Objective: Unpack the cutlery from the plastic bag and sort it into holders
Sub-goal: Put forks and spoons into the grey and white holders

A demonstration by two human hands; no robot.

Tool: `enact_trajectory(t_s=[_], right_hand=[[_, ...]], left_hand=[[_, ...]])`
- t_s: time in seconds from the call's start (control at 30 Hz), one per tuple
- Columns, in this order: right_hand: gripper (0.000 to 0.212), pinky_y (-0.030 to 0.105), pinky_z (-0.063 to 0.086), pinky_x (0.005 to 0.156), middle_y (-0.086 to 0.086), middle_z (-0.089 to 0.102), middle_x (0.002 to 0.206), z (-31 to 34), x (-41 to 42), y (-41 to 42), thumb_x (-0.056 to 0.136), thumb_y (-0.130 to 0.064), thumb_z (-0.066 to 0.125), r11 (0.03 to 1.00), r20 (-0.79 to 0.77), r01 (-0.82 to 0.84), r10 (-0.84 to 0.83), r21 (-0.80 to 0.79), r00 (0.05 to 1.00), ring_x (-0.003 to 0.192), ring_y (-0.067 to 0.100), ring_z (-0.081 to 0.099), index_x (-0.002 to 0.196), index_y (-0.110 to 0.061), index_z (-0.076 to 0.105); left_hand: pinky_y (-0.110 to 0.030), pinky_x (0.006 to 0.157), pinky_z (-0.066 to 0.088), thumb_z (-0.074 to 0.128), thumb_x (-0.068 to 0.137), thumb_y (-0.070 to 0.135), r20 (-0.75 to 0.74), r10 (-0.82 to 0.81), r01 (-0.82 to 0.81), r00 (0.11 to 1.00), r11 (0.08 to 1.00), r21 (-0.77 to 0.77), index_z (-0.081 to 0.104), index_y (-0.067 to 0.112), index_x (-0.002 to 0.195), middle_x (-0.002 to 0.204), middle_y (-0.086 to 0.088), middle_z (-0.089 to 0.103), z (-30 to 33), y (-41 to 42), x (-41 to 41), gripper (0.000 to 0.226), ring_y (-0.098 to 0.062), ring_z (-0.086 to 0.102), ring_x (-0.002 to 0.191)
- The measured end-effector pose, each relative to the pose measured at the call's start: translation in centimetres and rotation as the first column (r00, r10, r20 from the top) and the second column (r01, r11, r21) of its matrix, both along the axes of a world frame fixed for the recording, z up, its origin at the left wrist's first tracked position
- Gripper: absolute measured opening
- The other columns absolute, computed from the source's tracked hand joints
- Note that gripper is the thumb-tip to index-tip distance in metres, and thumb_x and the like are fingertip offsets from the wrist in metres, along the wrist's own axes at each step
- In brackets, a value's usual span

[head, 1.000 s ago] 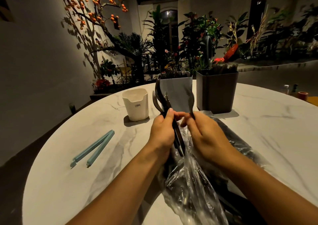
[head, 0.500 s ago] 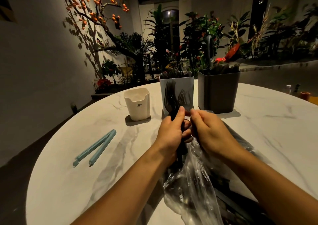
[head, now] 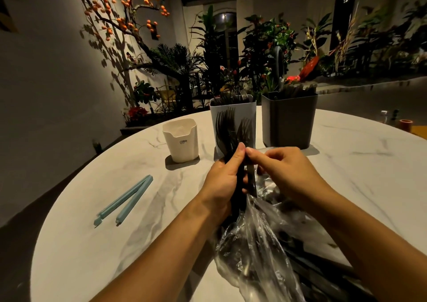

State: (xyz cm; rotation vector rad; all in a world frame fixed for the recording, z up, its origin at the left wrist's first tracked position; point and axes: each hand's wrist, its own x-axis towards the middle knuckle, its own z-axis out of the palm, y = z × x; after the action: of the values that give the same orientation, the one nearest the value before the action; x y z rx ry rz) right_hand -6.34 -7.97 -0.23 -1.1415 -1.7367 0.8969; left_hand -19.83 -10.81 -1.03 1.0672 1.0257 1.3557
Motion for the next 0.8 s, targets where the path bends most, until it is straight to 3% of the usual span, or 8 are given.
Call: enact_trajectory(t_s=[0.07,0.13,0.23,0.4,0.57,0.67,0.73,0.8], right_hand=[[0.035,0.025,0.047,0.062,0.004,0.07,0.089,0.4,0.1,0.2,0.086,-0.047,0.068,0.997,-0.144,0.007,-0.018,-0.08,0.989,0.081,0.016,0.066,0.1,-0.014,0.069],[0.028,0.022,0.048,0.067,0.004,0.071,0.1,0.8,0.1,0.2,0.09,-0.033,0.066,0.983,-0.317,-0.109,0.058,-0.147,0.947,0.093,0.018,0.068,0.111,-0.015,0.067],[0.015,0.029,0.058,0.079,0.006,0.076,0.098,1.0,0.3,-0.2,0.094,-0.021,0.062,0.98,-0.453,-0.168,0.102,-0.108,0.886,0.097,0.02,0.071,0.103,-0.015,0.072],[0.015,0.025,0.057,0.055,0.004,0.077,0.092,1.3,0.5,-0.7,0.095,-0.014,0.06,0.968,-0.538,-0.202,0.092,-0.15,0.838,0.086,0.014,0.074,0.103,-0.01,0.072],[0.024,0.026,0.057,0.06,0.002,0.077,0.094,1.1,0.3,-0.6,0.097,-0.027,0.057,0.976,-0.506,-0.149,0.05,-0.157,0.861,0.081,0.013,0.074,0.107,-0.011,0.073],[0.038,0.023,0.059,0.072,0.005,0.076,0.1,1.4,0.3,-0.6,0.096,-0.037,0.053,0.92,-0.568,-0.291,0.096,-0.262,0.817,0.09,0.014,0.073,0.109,-0.006,0.071],[0.039,0.024,0.059,0.081,0.008,0.075,0.107,1.6,0.3,-0.8,0.098,-0.036,0.049,0.884,-0.599,-0.383,0.159,-0.267,0.784,0.099,0.015,0.072,0.113,-0.004,0.067],[0.037,0.025,0.06,0.079,0.01,0.075,0.108,1.7,0.2,-1.0,0.099,-0.035,0.048,0.892,-0.603,-0.381,0.168,-0.244,0.78,0.098,0.018,0.072,0.112,-0.004,0.065]], left_hand=[[-0.023,0.051,0.043,0.05,0.099,0.047,-0.019,-0.041,0.041,0.999,0.999,0.005,0.071,0.008,0.097,0.066,0.001,0.065,0.2,-0.3,0.1,0.044,-0.01,0.054,0.055],[-0.022,0.053,0.05,0.048,0.1,0.042,0.027,-0.112,0.112,0.993,0.994,0.009,0.069,0.009,0.103,0.076,0.001,0.071,0.3,-0.6,0.4,0.039,-0.008,0.065,0.062],[-0.024,0.065,0.056,0.052,0.092,0.047,0.039,-0.177,0.177,0.983,0.984,-0.004,0.071,0.015,0.113,0.096,-0.001,0.076,0.5,-0.8,0.8,0.043,-0.012,0.07,0.084],[-0.021,0.054,0.041,0.027,0.1,0.062,0.04,-0.144,0.143,0.989,0.989,0.022,0.067,0.019,0.126,0.086,-0.001,0.068,0.2,-0.6,0.9,0.064,-0.009,0.051,0.063],[-0.022,0.054,0.045,0.028,0.105,0.05,-0.115,-0.117,0.122,0.986,0.992,0.039,0.066,0.015,0.108,0.076,-0.004,0.067,-0.1,-0.6,1.1,0.052,-0.012,0.056,0.061],[-0.025,0.058,0.045,0.027,0.103,0.055,-0.161,-0.194,0.195,0.968,0.981,-0.01,0.062,0.009,0.098,0.063,-0.006,0.06,-0.3,-0.7,1.2,0.057,-0.015,0.054,0.054],[-0.023,0.056,0.044,0.025,0.102,0.058,-0.144,-0.234,0.231,0.962,0.972,-0.035,0.06,0.008,0.104,0.058,-0.005,0.054,-0.2,-0.8,1.3,0.061,-0.013,0.05,0.05],[-0.023,0.058,0.046,0.024,0.1,0.061,-0.1,-0.279,0.28,0.955,0.96,-0.004,0.061,0.007,0.116,0.061,-0.004,0.057,0.1,-1.0,1.4,0.067,-0.014,0.052,0.054]])
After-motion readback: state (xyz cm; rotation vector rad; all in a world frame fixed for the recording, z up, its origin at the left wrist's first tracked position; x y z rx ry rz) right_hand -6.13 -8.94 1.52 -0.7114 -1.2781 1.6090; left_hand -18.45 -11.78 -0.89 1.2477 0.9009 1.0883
